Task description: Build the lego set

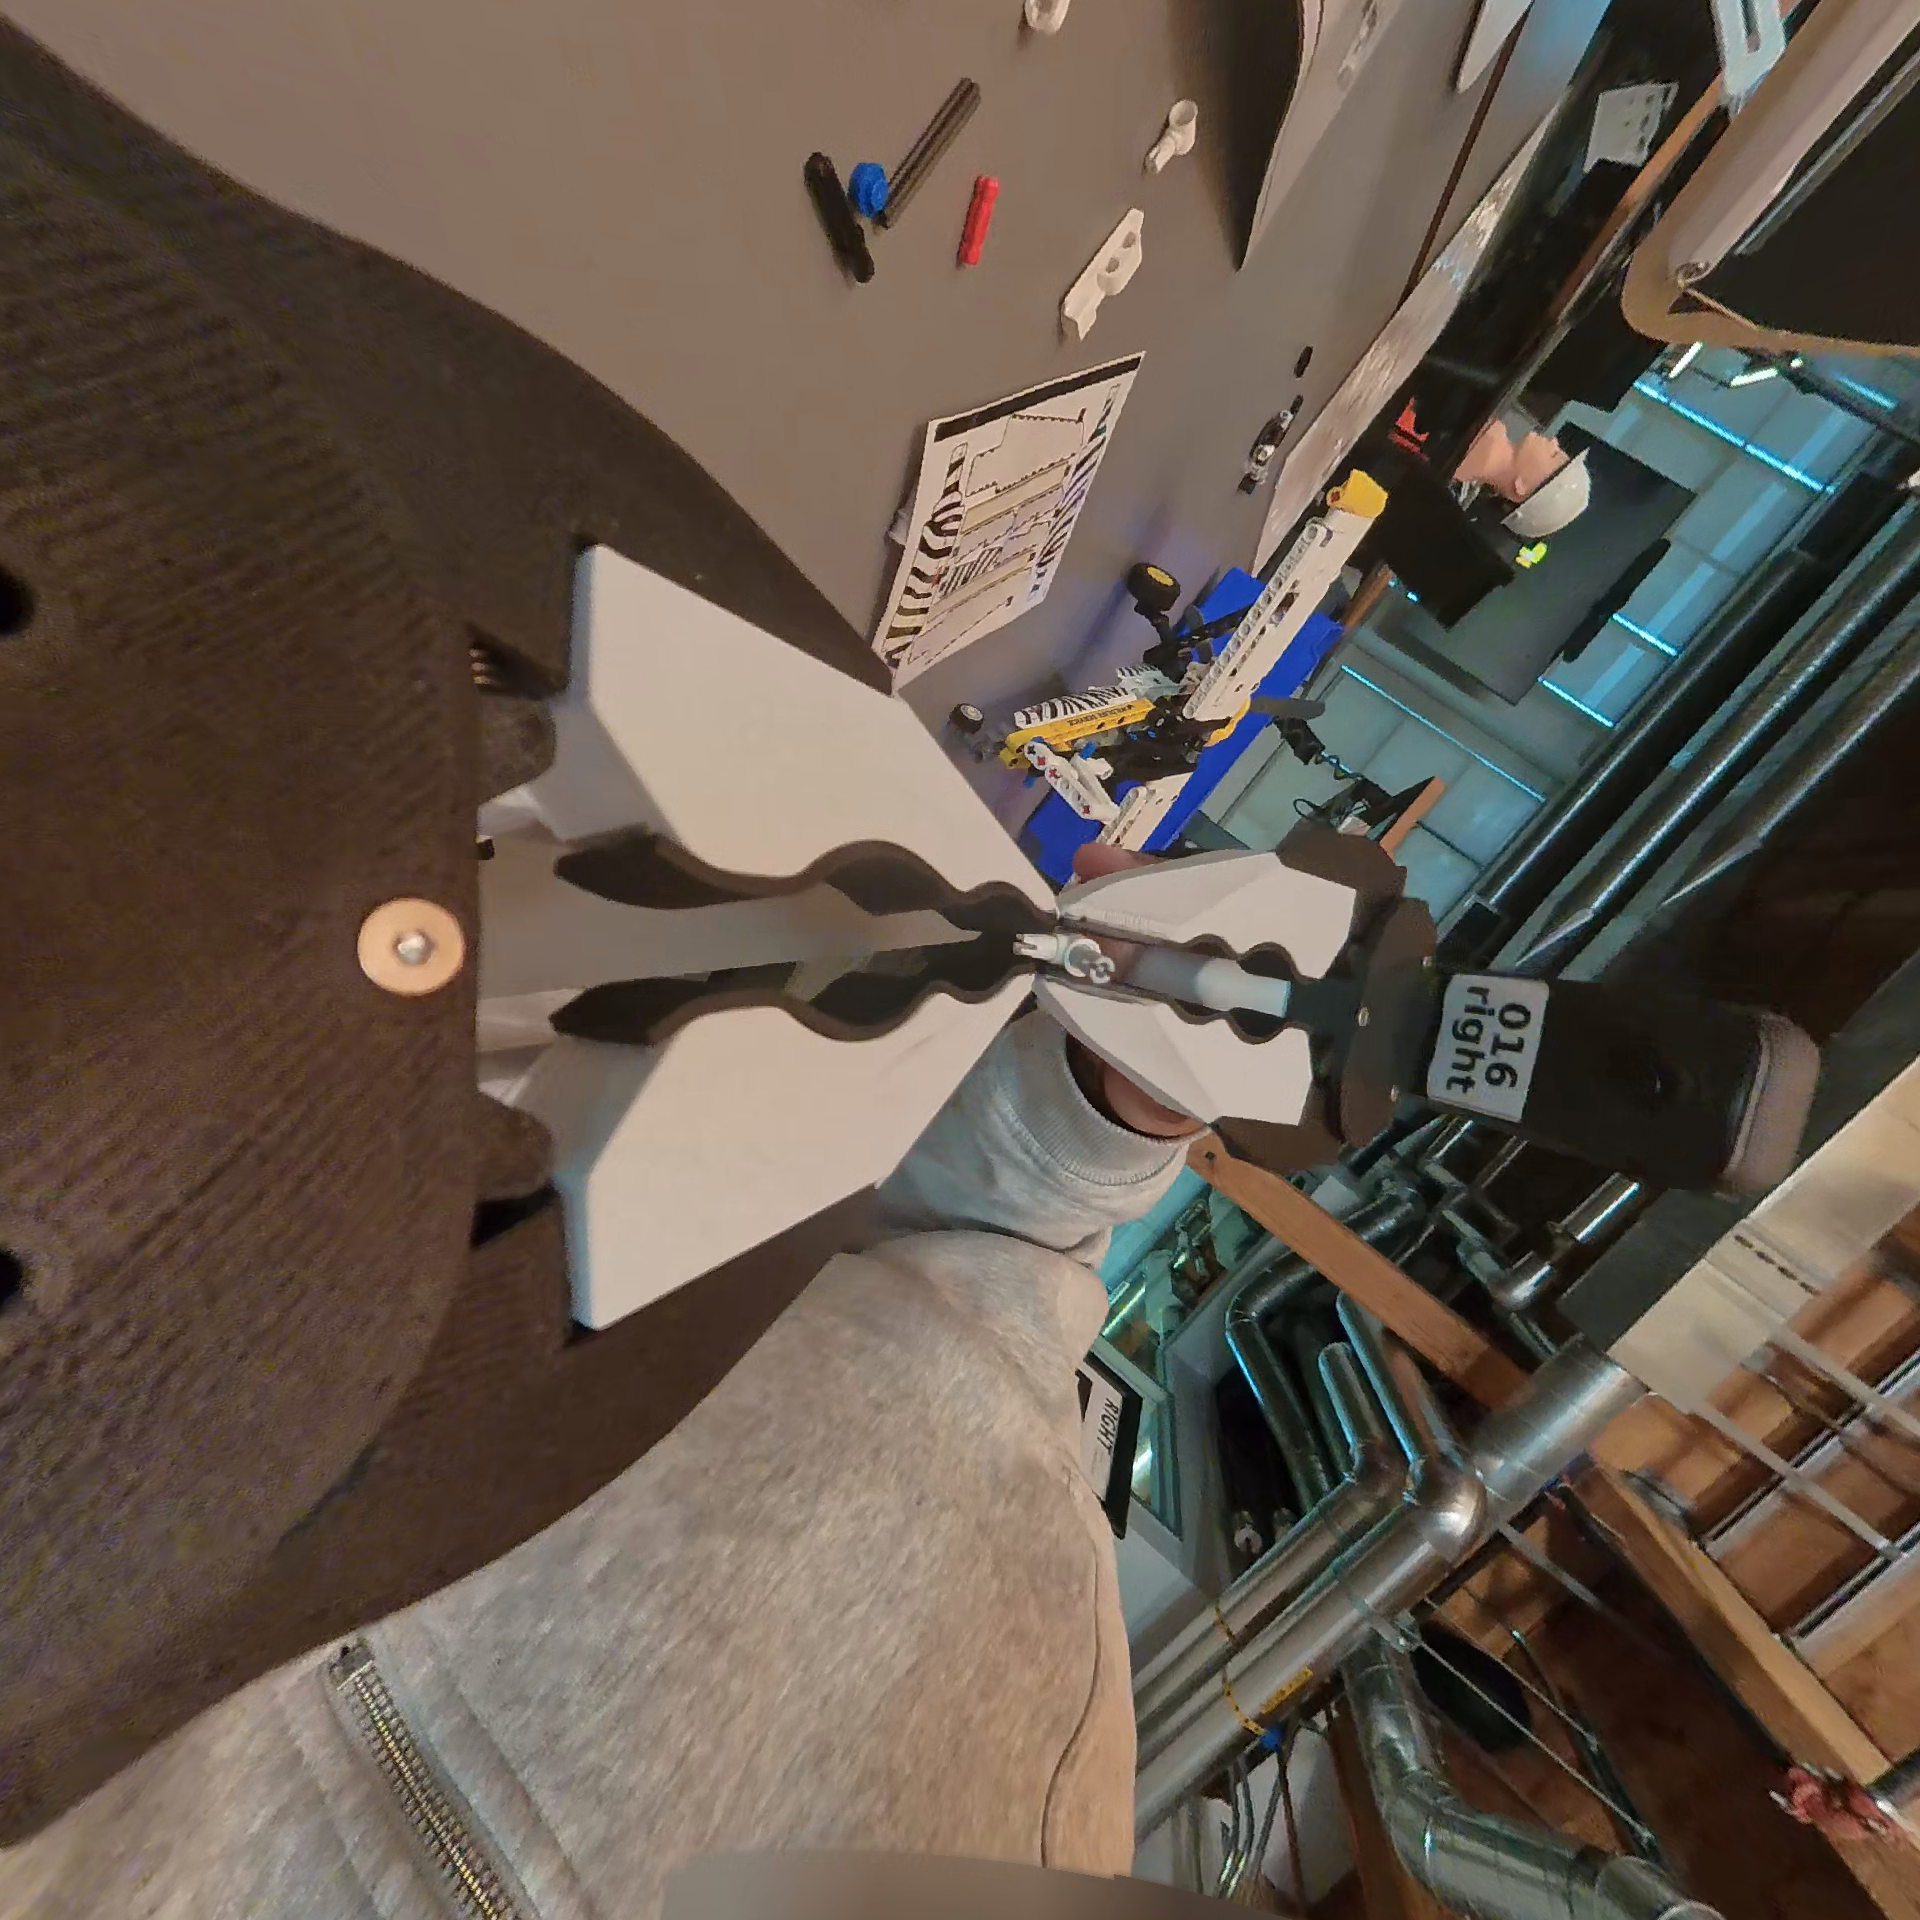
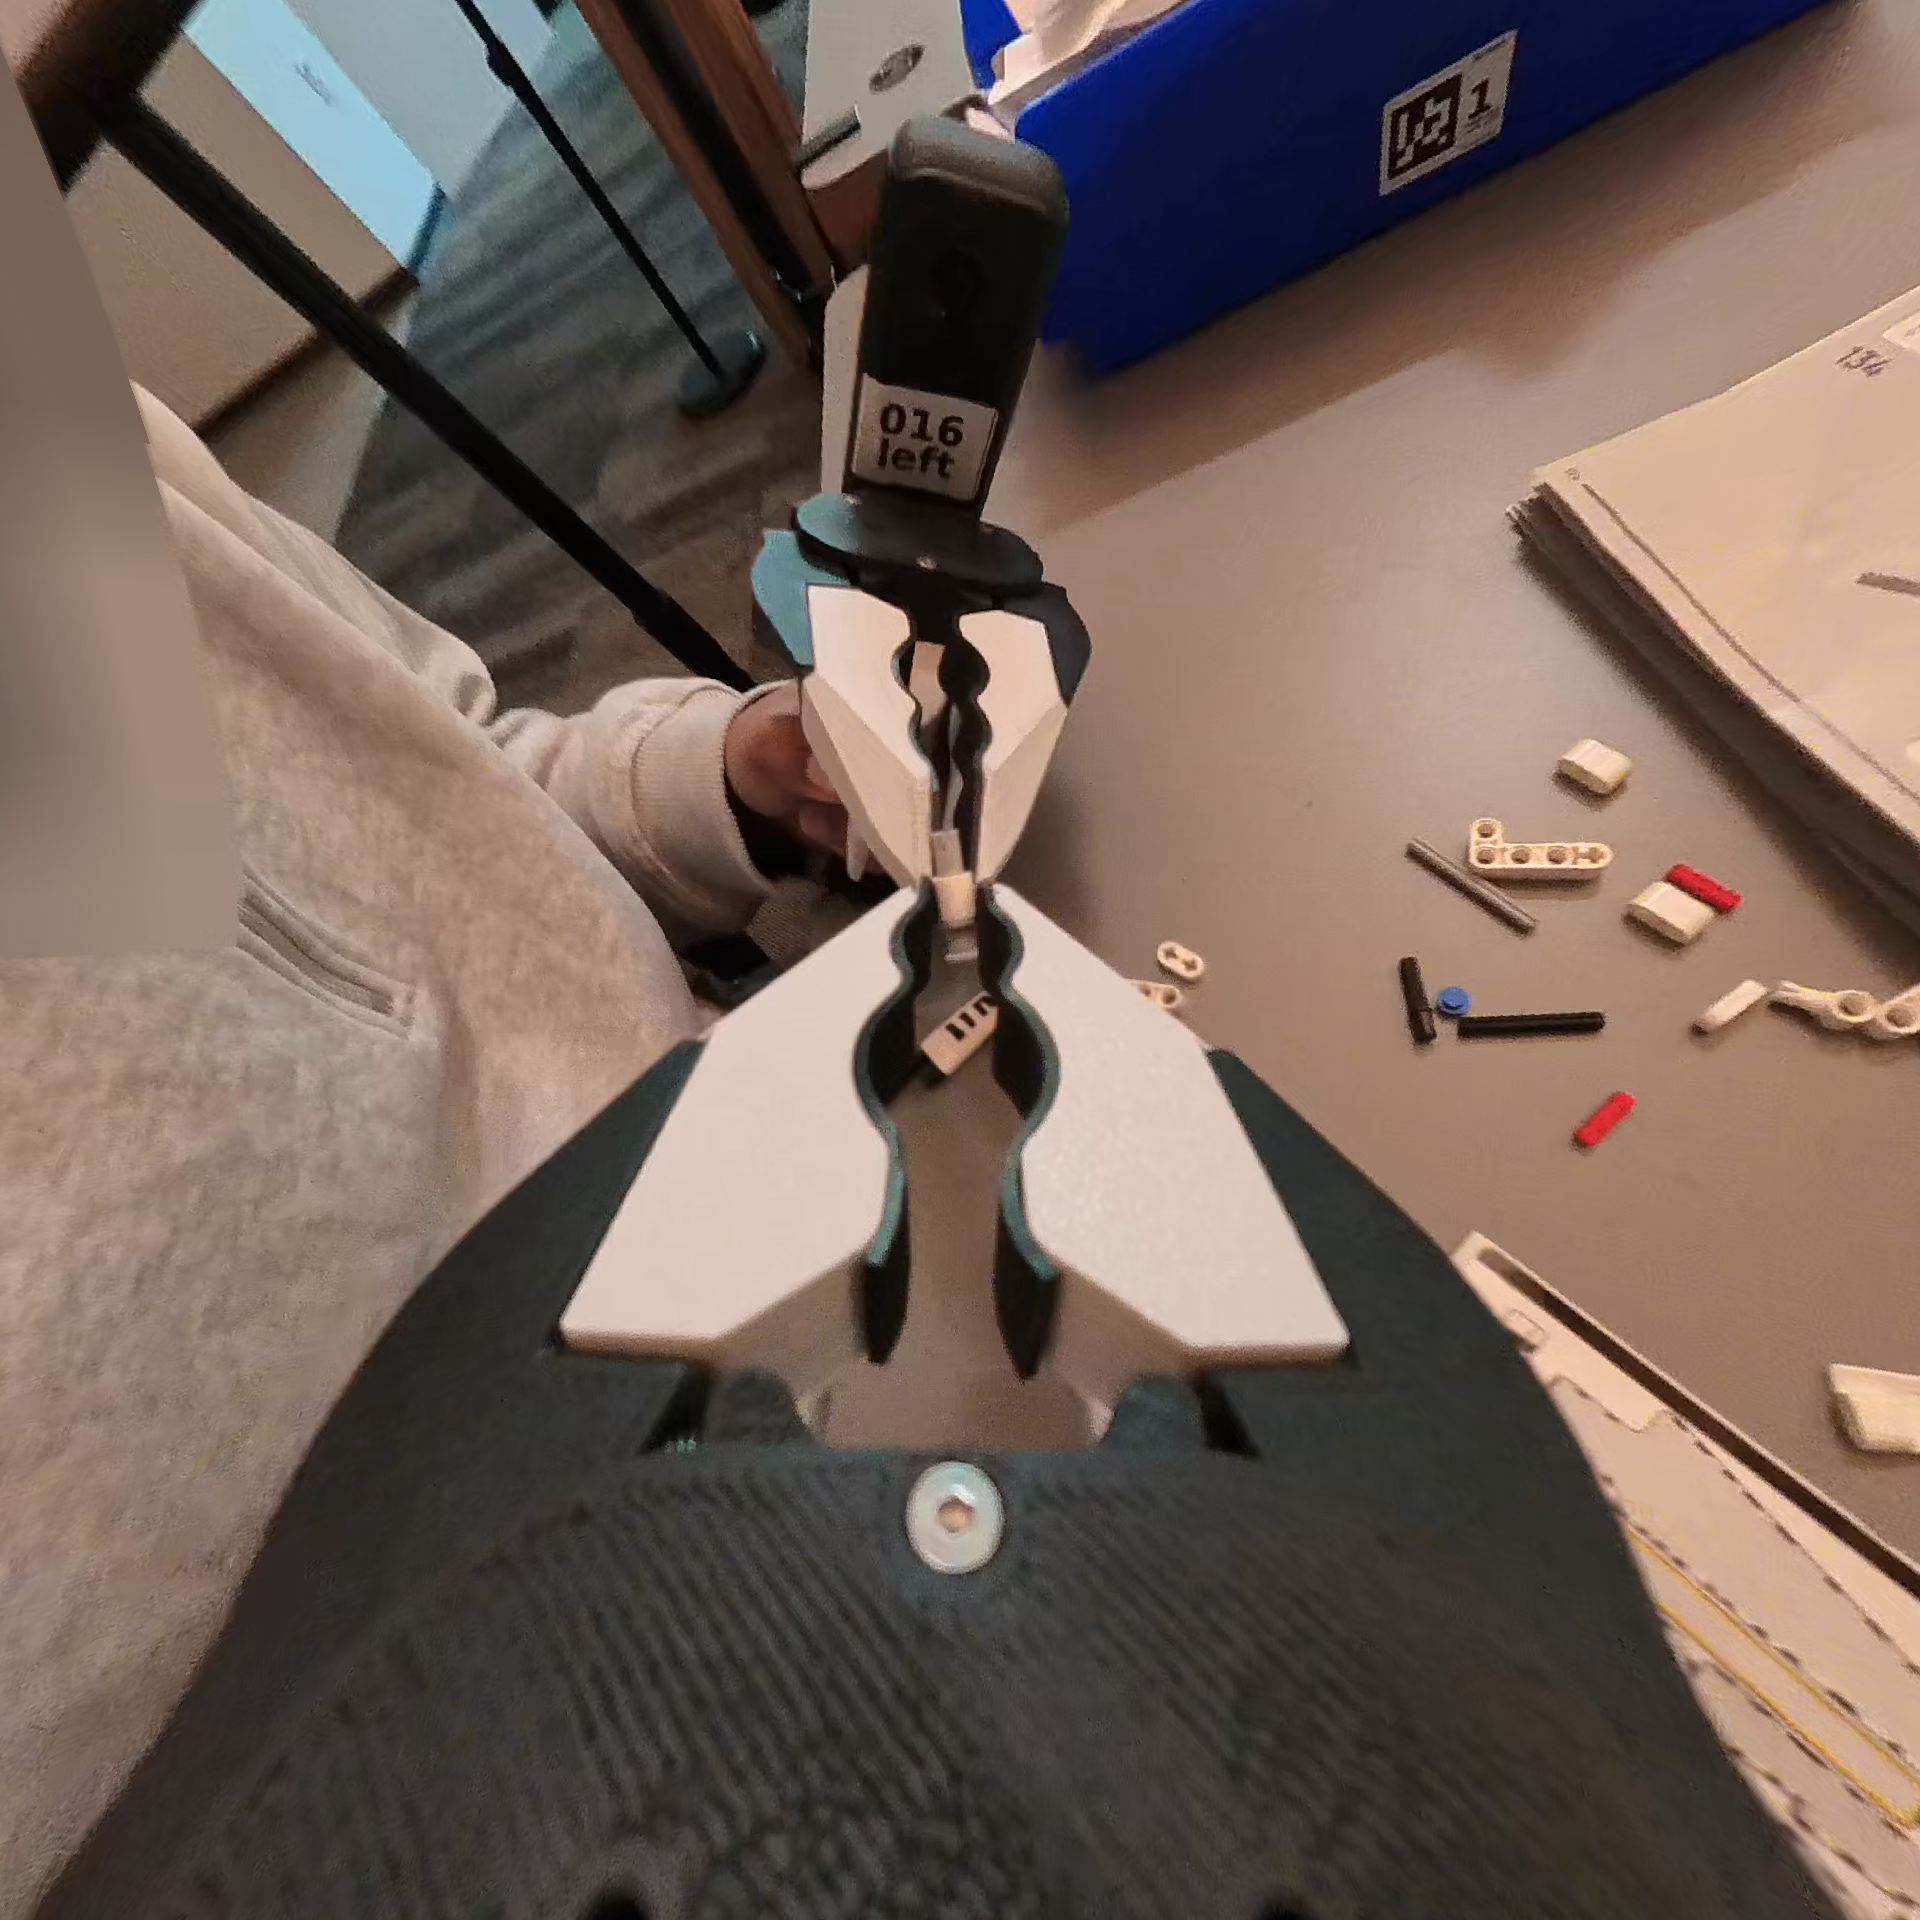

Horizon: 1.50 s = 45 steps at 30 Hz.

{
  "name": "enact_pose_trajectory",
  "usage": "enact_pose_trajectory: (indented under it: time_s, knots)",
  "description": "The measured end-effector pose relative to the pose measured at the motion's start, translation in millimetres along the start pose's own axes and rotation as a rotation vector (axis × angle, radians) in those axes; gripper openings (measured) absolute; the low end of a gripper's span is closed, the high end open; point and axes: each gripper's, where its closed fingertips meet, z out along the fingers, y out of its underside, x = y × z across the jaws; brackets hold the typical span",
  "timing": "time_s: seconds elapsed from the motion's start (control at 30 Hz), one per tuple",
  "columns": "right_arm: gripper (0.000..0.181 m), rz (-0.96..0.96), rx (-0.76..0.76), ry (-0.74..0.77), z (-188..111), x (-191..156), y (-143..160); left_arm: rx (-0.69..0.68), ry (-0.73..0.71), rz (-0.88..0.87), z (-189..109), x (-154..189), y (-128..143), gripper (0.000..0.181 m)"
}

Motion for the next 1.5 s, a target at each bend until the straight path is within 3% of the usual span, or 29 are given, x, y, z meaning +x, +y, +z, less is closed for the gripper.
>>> enact_pose_trajectory:
  time_s: [0.5,1.3,1.5]
  knots:
    - [0.006,-0.229,-0.167,0.121,0,3,9,-0.035,-0.016,-0.015,3,-3,6,0.002]
    - [0.006,-0.105,-0.015,0.035,2,-2,-8,0.044,0.030,0.019,-5,6,-7,0.002]
    - [0.012,-0.138,-0.026,0.080,2,2,-6,0.039,0.028,0.004,-5,4,-6,0.002]
